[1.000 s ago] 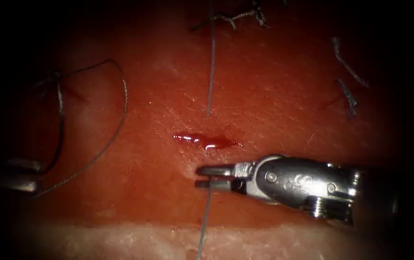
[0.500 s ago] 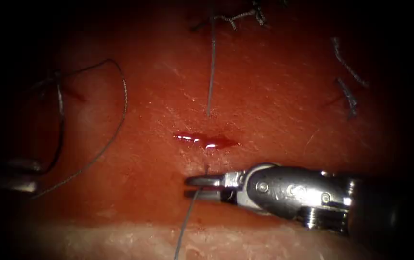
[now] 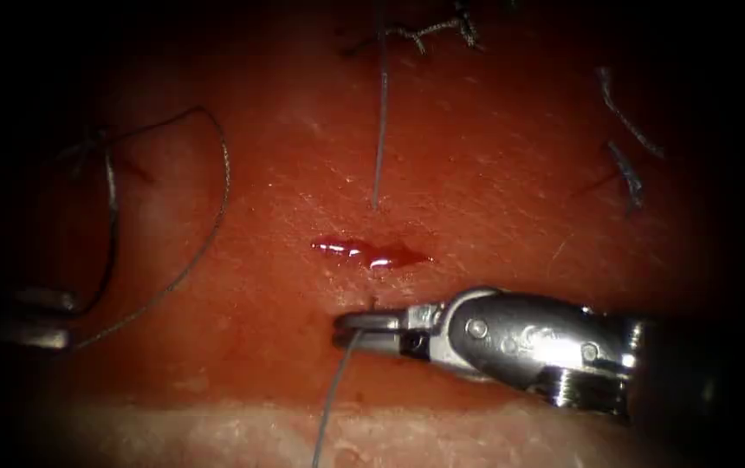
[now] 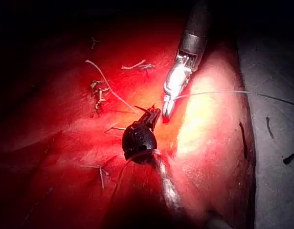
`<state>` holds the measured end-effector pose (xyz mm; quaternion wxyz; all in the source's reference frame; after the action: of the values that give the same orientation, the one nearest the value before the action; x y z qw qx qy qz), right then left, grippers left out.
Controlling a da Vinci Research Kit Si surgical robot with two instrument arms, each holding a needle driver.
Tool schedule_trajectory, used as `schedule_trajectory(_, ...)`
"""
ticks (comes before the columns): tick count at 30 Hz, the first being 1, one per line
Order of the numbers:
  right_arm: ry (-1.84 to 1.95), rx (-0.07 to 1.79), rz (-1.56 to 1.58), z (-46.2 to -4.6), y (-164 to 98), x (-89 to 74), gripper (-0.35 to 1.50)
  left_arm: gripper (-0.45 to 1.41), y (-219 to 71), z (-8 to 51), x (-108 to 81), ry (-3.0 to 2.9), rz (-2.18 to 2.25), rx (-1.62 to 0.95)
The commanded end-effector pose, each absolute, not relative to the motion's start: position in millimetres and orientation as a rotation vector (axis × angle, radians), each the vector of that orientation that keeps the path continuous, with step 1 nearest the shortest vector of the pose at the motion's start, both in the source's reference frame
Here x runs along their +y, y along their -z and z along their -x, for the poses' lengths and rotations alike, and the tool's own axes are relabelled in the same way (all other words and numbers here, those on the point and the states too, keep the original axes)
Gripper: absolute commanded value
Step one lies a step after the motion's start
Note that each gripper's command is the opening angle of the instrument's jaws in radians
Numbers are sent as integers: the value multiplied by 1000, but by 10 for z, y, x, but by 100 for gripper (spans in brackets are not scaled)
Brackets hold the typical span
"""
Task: Wound Closure
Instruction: Use the right hand to pull the suture through the cut.
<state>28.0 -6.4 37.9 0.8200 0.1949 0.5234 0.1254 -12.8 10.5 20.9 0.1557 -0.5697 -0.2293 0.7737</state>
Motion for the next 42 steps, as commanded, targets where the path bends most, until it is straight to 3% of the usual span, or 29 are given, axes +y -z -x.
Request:
schedule_trajectory(1,-299,1118,-433,-285,-388,-65,-35,-45,-216,133,107,-2217,1636,-659)
schedule_trajectory(11,-541,1078,-690,-287,-385,-72,-35,-45,-216,132,106,-2217,1636,-660)
schedule_trajectory(42,-376,1065,-1152,-309,-293,-163,-35,-45,-218,132,106,-2219,1637,-659)
